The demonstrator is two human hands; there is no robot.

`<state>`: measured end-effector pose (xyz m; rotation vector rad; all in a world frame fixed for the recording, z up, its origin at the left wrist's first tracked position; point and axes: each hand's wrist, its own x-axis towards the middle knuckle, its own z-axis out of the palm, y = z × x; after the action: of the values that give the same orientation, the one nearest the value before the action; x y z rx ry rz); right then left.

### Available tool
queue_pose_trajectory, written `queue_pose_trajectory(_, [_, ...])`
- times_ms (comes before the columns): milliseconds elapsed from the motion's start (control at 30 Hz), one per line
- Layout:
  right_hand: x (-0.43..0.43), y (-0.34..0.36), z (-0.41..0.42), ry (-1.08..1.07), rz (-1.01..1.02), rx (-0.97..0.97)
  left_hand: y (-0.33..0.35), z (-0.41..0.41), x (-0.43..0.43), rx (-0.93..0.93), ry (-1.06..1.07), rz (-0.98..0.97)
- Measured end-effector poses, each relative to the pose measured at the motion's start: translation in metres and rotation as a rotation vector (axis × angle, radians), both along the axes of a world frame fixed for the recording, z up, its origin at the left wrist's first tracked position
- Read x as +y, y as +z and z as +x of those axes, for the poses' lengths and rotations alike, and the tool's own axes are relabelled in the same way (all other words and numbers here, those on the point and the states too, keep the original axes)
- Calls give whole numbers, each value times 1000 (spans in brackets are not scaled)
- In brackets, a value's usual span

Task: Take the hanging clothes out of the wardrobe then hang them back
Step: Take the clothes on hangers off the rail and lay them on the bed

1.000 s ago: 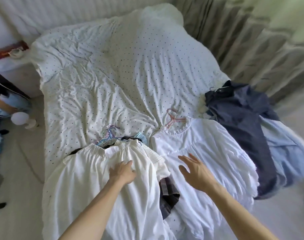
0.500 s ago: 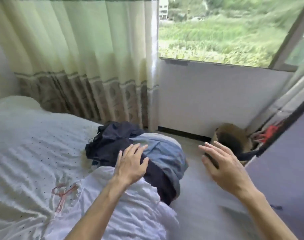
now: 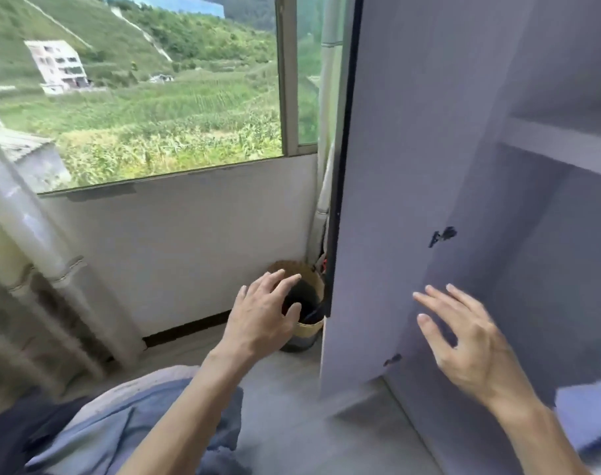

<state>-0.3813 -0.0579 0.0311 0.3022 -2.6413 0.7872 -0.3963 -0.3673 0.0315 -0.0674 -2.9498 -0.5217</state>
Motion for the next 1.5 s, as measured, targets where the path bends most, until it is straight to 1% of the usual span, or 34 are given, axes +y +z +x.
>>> queue_pose_trajectory(233, [64,0,-8,-358,59,-29,-8,-110,70,2,-387,-23])
queue_pose_trajectory(367, [91,7,3,-548,104,-29,-1,-161,115,41,-569,-75])
queue_pose_trajectory(433, [107,11,13,-652,104,-27,4,-180,148,23,-653,-73])
queue_pose_trajectory(633, [165,35,44,-919,109,-1,17,-197,265,-3,-941,-32])
queue_pose_trajectory(833, [246,66,41,-1142,126,101,25,-197,371,-31,-1118,-10])
queue_pose_trajectory(967, [321,89,17,-1271,193,161,28,-198,434,-97,-1172,42])
queue_pose_trajectory(1067, [382,98,-9,-1360,280,182,26,-201,481,-154,-1209,58])
queue_pose_trajectory(1100, [399,97,-17,-1378,324,217,24,-203,497,-169,-1212,60])
queue_pose_trajectory(1233, [447,71,-37,-1451,568,558,8,-210,563,-253,-1216,93])
queue_pose_trajectory(1300, [461,61,-45,-1467,636,698,-4,-209,596,-327,-1195,166])
queue_pose_trajectory(1367, [472,56,-48,-1452,689,787,-19,-202,627,-388,-1154,260])
queue_pose_trajectory(1433, [477,56,-50,-1436,729,823,-31,-190,655,-450,-1084,358])
queue_pose_trajectory(1500, [479,55,-50,-1425,729,824,-42,-176,677,-537,-998,453])
